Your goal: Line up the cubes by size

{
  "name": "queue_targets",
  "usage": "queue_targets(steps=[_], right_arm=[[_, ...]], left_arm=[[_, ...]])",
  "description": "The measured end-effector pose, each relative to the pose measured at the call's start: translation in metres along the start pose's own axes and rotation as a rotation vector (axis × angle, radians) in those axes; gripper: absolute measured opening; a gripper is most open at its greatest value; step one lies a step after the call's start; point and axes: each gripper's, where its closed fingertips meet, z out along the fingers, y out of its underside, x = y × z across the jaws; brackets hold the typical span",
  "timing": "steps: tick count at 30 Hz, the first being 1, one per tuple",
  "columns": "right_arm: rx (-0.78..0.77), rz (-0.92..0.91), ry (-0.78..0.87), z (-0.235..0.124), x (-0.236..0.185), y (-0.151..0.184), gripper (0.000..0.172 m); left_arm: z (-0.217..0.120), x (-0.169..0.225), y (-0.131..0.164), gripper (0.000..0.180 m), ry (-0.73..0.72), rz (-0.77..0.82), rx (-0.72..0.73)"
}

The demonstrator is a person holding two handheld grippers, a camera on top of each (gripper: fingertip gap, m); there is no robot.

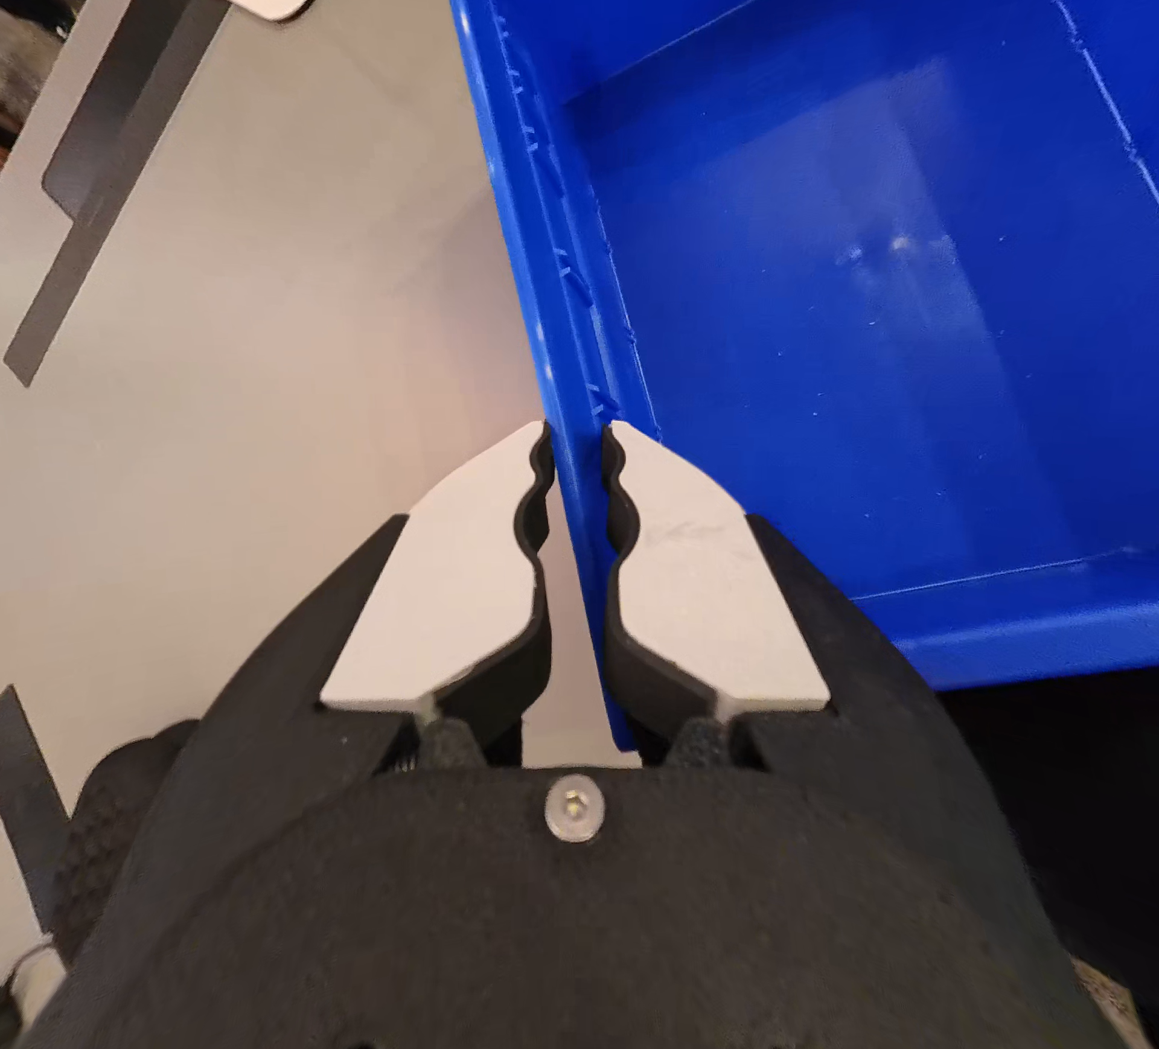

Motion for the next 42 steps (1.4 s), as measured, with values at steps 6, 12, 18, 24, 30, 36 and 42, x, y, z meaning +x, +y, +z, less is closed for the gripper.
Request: queue_targets(steps=[6,12,18,24,30,36,42], right_arm=[[0.016,-0.018,-0.069,-0.001,-0.011,-0.002,0.007],[0.041,-0.038,-0.210,0.014,-0.022,-0.010,0.006],[0.054,-0.060,-0.299,0.035,-0.029,-0.018,0.005],[0.059,-0.053,-0.367,0.055,-0.029,-0.024,0.004],[0.074,-0.078,-0.475,0.072,-0.030,-0.030,0.004],[0.089,-0.116,-0.581,0.089,-0.031,-0.035,0.005],[0.097,-0.137,-0.678,0.113,-0.040,-0.045,0.004]], left_arm=[[0.007,0.005,-0.011,0.014,0.070,0.084,0.041],[0.014,0.006,-0.021,0.014,0.116,0.166,0.036],[0.022,0.013,-0.035,0.014,0.182,0.209,0.075],[0.022,0.018,-0.038,0.013,0.225,0.250,0.090],[0.019,0.024,-0.039,0.012,0.275,0.254,0.125],[0.019,0.031,-0.042,0.011,0.329,0.281,0.155],[0.027,0.037,-0.055,0.011,0.367,0.310,0.154]])
